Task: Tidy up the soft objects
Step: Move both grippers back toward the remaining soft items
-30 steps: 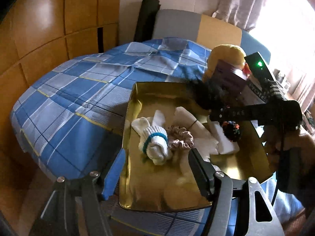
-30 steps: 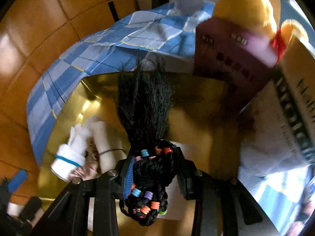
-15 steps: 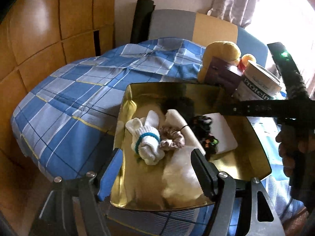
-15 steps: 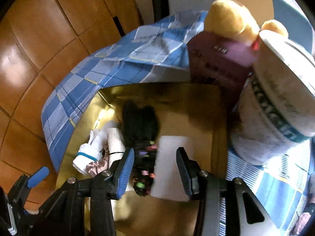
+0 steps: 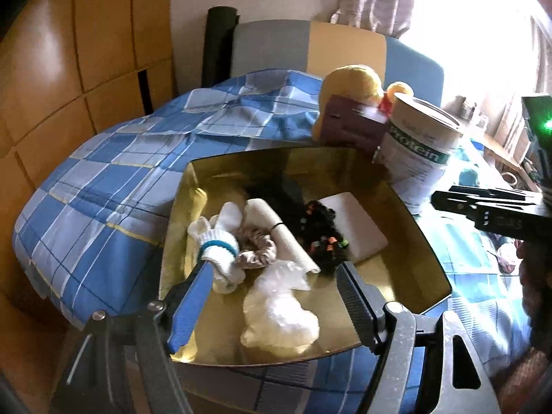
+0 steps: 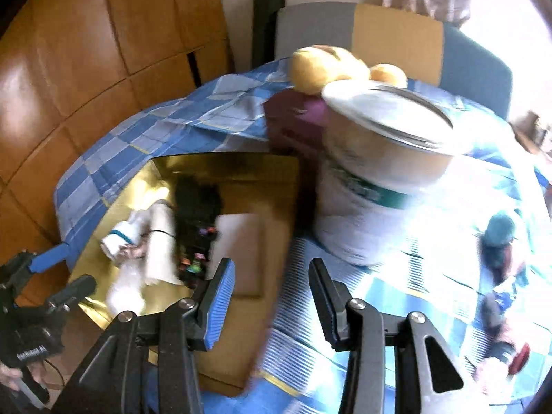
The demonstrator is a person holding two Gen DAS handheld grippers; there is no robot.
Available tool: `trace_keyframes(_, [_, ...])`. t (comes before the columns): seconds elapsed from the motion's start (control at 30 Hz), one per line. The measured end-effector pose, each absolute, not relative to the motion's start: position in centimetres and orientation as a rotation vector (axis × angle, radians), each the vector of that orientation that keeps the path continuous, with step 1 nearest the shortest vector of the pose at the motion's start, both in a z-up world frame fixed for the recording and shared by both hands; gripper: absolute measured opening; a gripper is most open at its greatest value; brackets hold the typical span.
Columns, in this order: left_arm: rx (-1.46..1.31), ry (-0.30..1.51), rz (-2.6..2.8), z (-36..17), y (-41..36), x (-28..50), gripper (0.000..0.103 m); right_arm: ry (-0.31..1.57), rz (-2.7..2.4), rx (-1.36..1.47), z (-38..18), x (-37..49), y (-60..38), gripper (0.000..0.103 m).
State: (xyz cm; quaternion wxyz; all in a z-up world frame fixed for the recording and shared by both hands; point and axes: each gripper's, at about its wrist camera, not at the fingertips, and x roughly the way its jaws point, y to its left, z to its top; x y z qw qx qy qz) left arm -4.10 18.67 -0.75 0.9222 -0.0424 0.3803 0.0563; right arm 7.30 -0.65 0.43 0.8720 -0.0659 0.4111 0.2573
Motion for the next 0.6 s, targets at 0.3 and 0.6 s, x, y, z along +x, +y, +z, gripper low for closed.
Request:
trace_keyframes(0.3, [-0.029, 0.783, 0.046, -0.3, 15.6, -3.7, 0.075, 0.837, 0.346, -0.056, 0.8, 8.2, -9.4, 0.045])
trace_keyframes(0.6, [0.034, 0.778, -0.031, 0.3, 11.9, -3.2, 0.075, 0.779, 0.094, 0.076, 1.4, 9.4, -19.6, 0.045])
